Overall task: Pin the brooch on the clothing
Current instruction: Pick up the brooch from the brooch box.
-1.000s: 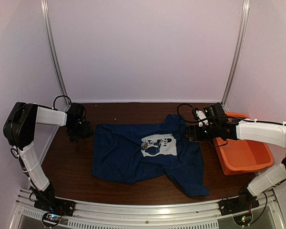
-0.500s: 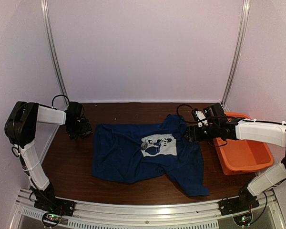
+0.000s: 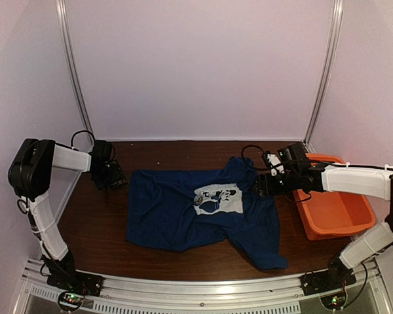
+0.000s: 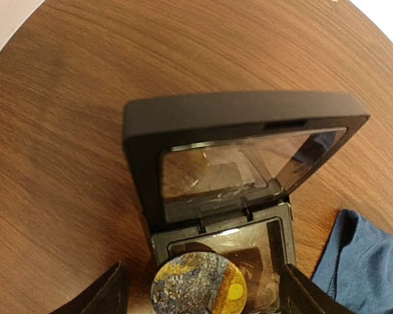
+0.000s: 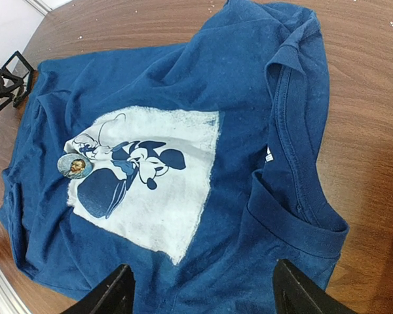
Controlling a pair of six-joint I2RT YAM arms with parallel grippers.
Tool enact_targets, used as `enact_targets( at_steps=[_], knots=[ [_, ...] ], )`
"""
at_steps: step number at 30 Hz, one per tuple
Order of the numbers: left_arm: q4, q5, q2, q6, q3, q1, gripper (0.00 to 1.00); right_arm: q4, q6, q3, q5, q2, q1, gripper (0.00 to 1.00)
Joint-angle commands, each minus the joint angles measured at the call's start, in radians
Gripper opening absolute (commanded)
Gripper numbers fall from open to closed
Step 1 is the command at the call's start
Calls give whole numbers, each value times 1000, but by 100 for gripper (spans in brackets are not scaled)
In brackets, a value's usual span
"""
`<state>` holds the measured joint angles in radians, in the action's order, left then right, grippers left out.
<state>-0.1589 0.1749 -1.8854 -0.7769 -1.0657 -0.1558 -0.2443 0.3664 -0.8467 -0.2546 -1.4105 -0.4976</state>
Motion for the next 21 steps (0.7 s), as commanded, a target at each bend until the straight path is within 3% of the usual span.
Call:
enact_targets(
  at_steps=[1,21],
  knots=[
    [23,-1,-31,17,-8,11,77,3,1,-5,-5,-11,-6,74],
    [15,-4,-46,27,-23,12,59,20,9,6,-13,-6,-10,70]
  ],
)
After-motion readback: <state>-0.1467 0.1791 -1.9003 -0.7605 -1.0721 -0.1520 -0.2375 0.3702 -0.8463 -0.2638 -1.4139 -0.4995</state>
